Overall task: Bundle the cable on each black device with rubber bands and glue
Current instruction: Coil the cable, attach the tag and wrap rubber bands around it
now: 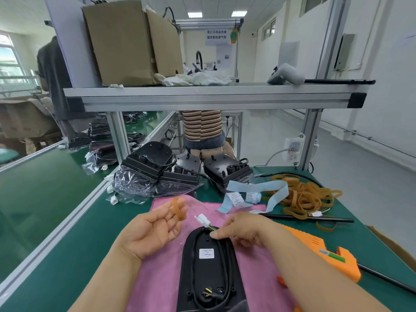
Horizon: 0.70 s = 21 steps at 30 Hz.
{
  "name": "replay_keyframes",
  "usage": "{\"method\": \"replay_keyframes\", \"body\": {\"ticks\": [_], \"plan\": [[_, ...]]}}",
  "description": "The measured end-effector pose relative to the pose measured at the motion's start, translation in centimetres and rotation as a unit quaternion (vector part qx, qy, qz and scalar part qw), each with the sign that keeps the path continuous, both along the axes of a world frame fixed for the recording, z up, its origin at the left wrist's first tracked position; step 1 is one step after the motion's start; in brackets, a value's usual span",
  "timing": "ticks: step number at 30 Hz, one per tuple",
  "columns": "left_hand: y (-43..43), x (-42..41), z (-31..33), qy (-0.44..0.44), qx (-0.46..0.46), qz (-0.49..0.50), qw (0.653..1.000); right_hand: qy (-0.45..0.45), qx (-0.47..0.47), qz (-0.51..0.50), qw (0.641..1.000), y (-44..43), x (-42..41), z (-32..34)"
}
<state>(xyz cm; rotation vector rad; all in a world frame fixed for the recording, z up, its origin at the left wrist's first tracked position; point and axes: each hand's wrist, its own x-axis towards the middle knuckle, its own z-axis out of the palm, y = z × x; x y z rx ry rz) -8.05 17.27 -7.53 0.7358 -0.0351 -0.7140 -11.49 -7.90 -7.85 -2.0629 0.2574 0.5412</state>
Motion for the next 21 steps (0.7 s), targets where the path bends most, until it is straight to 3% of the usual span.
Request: {"method": "replay_keyframes", "body": {"ticks": [8, 13, 16, 21], "plan": [[0.3, -0.1, -1.1, -0.078, -0.038, 0.035, 0.996, 0.035, 0.010, 0.020, 0.999, 0.3, -0.2, 0.4], [0.4, 0.1, -1.0, -0.068, -0.077, 0.060, 0.993, 0.045, 0.113, 0.027, 0.992, 0.3, -1.1, 1.2], [0.5, 0.4, -0.6, -0.057, -0.013, 0.091, 0.994, 0.018, 0.205, 0.025, 0.978, 0.6, -1.6, 2.3], [0.7, 0.9, 1.1, -0.123, 0.191, 0.157, 0.961, -0.104, 0.211, 0.044, 0.971, 0.2, -2.0, 5.9]]}}
